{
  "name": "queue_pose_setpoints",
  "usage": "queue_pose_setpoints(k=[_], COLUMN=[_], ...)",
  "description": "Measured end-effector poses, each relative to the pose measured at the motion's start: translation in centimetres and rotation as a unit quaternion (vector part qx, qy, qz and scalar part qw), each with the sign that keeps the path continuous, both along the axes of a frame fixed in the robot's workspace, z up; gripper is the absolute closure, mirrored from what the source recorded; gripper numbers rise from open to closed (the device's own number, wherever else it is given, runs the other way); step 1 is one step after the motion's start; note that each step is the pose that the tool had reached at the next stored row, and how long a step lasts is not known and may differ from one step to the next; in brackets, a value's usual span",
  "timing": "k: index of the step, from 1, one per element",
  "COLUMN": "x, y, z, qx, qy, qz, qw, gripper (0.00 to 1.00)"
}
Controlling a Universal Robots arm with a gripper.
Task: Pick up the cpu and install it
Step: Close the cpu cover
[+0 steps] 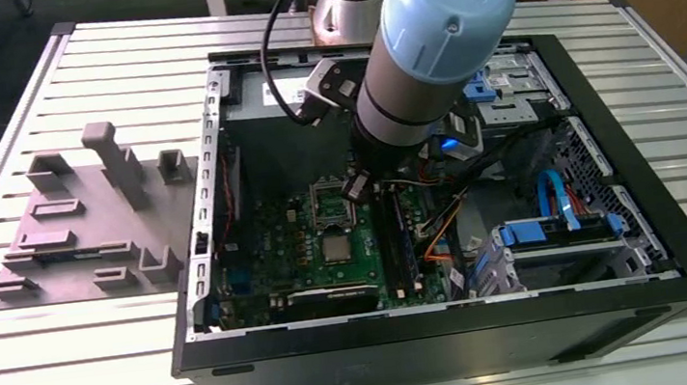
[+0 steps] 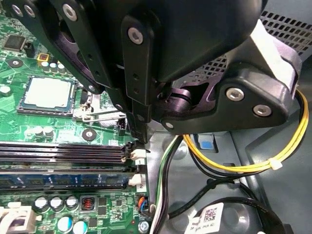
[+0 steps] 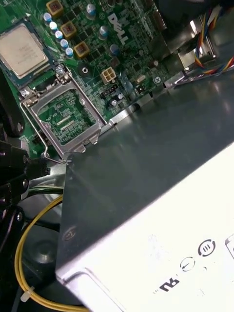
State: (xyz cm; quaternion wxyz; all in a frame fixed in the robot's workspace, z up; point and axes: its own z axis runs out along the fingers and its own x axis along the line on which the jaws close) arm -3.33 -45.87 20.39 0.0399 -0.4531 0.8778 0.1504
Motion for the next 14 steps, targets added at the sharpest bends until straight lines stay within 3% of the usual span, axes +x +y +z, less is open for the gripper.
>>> queue_pose_setpoints(k=[9,14], x=[-0.34,-0.41], y=[0.85,0.93], z=[-0.29,-0.53], qx=[0.0006,0.0013], qy=[-0.0001,-0.0001], qz=[0.000,0.000], qw=[1.00000,1.00000], gripper=[0.90,0.90])
